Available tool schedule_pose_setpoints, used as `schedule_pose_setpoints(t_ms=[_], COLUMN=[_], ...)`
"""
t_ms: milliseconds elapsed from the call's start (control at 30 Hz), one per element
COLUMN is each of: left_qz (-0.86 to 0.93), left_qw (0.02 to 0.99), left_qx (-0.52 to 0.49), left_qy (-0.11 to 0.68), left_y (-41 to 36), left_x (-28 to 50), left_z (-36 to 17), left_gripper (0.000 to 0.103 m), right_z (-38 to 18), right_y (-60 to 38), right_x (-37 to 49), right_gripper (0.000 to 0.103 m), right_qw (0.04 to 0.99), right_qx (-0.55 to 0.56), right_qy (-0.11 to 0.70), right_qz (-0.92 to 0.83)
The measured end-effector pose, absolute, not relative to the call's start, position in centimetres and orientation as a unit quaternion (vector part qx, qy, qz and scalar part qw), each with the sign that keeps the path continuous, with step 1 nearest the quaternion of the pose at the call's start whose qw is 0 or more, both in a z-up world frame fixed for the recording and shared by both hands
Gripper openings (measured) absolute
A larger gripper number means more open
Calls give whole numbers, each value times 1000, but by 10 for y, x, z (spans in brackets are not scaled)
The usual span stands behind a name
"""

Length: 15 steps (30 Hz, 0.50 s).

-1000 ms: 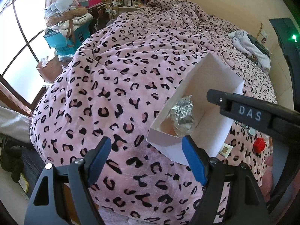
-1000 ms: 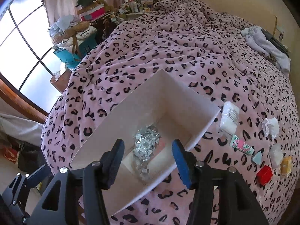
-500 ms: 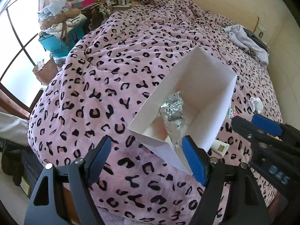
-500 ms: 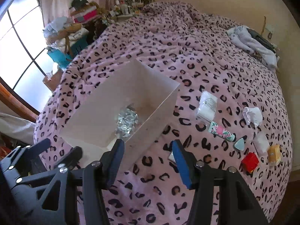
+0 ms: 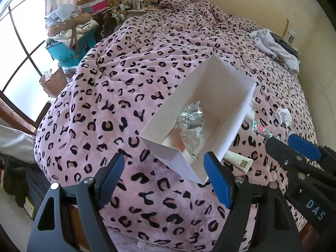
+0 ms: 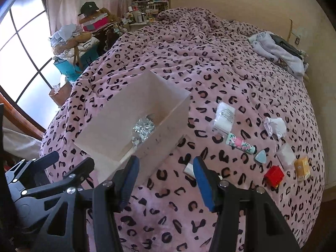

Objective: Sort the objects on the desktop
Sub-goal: 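Withdraw both tools from the box back over the bed items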

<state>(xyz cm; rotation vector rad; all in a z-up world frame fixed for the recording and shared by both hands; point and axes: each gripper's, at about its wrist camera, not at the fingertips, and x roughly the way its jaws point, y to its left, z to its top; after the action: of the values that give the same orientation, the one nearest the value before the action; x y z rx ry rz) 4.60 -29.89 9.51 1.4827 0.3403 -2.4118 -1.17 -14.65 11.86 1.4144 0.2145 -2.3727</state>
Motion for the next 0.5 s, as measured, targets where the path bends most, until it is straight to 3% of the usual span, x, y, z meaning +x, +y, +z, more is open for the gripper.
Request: schedule_pose_setpoints(t_ms=[500], left_qz=[-849], left_qw=[126], left_qx=[503], left_qy=[103], left_y=[-265], left_x=[50], left_z=[113], left_gripper=[79], right_z=[140], right_y=[-103], right_x=[-2], right_gripper=[55], right_qw=[171], right_qx=[478], right_qy=[46], right_qz=[-860])
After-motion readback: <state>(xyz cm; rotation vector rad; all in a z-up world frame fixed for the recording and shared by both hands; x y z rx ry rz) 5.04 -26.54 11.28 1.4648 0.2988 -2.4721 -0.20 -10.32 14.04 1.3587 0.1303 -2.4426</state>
